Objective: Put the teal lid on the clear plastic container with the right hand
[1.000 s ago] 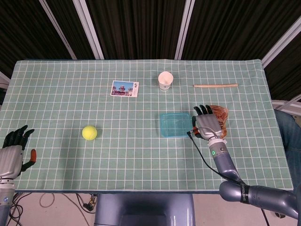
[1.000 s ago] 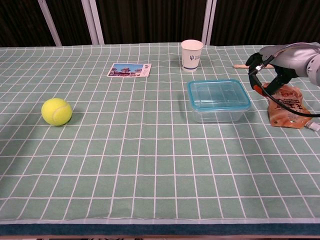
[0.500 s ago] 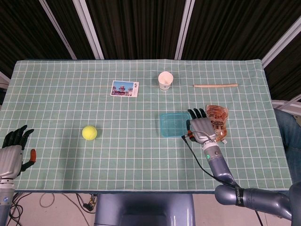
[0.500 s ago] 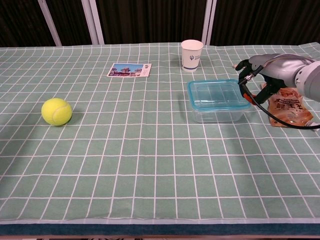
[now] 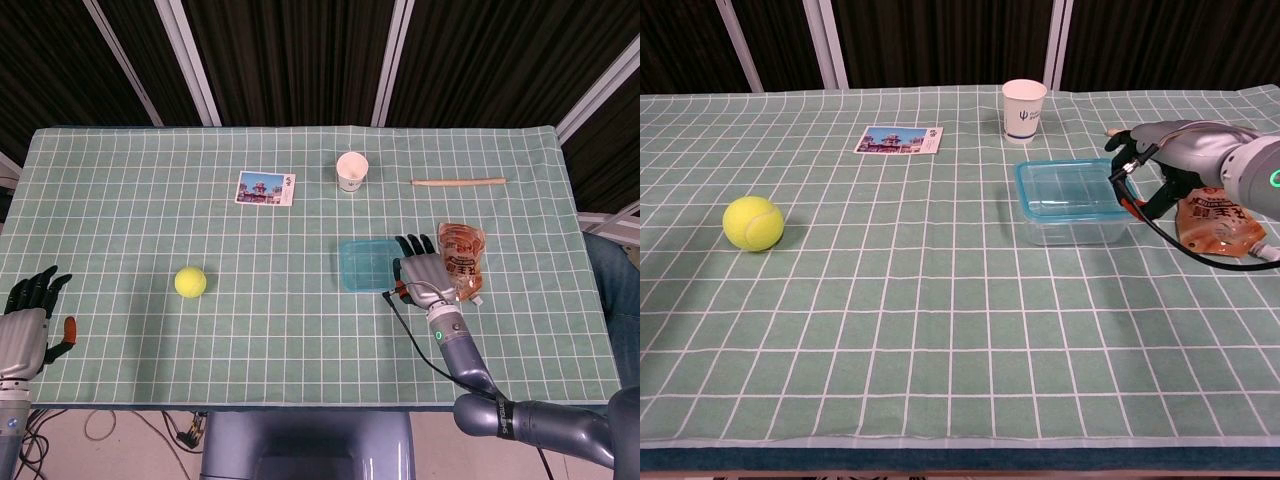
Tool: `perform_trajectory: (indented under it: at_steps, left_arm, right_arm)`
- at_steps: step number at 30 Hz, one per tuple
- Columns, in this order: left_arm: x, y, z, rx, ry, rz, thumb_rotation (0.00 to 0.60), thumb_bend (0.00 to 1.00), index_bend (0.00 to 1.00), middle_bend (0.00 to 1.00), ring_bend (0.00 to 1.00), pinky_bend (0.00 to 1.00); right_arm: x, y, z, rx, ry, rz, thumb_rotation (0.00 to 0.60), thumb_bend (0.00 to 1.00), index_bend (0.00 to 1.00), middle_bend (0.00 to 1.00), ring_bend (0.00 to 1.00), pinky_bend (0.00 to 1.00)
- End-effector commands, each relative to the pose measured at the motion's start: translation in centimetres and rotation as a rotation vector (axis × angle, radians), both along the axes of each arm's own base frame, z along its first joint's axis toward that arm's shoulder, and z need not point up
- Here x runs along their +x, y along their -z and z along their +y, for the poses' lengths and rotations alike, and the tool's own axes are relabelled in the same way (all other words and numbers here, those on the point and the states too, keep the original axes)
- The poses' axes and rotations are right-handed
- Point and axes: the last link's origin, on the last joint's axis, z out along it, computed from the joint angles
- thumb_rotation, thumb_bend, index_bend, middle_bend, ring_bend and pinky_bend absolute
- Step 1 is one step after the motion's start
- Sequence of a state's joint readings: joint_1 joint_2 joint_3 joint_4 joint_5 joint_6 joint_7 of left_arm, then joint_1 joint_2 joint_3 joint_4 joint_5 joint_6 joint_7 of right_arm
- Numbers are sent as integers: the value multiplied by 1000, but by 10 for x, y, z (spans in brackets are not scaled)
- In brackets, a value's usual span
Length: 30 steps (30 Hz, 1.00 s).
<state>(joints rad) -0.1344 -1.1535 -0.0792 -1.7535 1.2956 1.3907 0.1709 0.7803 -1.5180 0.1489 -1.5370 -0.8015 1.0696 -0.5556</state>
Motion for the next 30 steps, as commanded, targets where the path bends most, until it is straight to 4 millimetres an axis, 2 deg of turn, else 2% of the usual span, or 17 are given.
perform_trajectory:
  at_steps: [1,15,30]
  left_arm:
    - [0,0,0,0,0,1,600,564,135,0,0,0]
    - [0,1,0,-1,-3,6,600,564,140,0,0,0]
    - [0,1,0,-3,-6,4,600,564,144,0,0,0]
  right_arm:
    - [-3,1,0,3,5,4,600,411,601,103,0,0]
    - [-13,10,4,18,11,7,600,409,601,103,0,0]
    - [-9,19,5,9,-13,-13,600,410,600,103,0,0]
